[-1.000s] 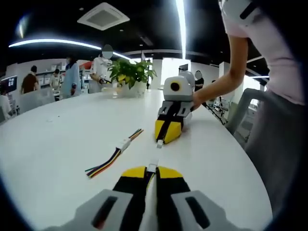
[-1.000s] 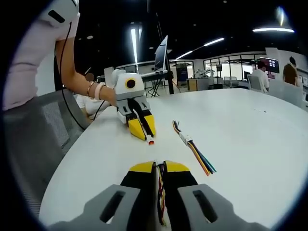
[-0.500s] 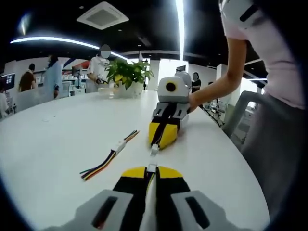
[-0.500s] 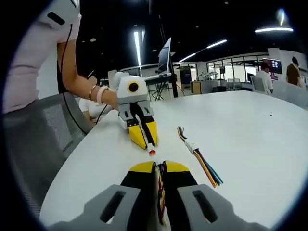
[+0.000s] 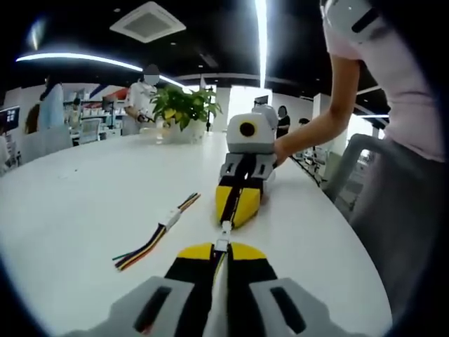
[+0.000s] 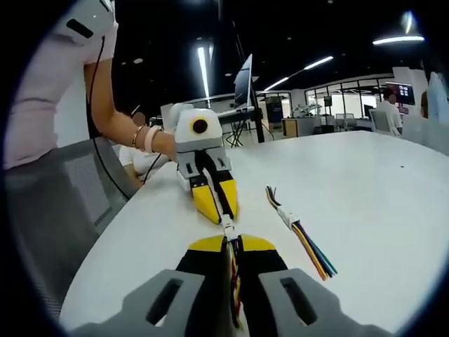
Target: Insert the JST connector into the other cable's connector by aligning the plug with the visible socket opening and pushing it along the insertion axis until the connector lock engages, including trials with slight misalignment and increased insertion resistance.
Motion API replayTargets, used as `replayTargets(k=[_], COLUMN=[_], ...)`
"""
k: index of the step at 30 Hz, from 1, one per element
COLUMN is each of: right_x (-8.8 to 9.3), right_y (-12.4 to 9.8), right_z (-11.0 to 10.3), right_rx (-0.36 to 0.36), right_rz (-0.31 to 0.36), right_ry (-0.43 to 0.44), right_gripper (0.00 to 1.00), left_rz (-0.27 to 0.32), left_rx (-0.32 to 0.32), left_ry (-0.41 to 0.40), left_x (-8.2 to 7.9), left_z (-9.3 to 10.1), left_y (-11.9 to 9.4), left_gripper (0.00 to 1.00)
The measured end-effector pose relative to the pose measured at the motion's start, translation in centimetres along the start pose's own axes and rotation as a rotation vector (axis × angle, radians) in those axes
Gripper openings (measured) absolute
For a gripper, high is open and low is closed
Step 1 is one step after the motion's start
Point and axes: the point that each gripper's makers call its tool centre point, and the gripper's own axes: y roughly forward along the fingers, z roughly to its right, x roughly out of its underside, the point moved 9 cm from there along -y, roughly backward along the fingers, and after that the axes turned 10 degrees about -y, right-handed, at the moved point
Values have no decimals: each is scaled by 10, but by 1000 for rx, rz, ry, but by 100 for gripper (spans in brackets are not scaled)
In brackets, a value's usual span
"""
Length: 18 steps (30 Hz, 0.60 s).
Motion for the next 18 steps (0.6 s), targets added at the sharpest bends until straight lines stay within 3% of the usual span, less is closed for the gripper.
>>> replayTargets(k=[18], right_x=[5], right_y=[-1], right_z=[1], right_rx=[-7], right_rz=[-18], right_ry=[8], right_gripper=[3], left_rz=[-22], left_rx=[6], left_ry=[13], left_x=[2], left_z=[1], left_y=[0], left_gripper=[0])
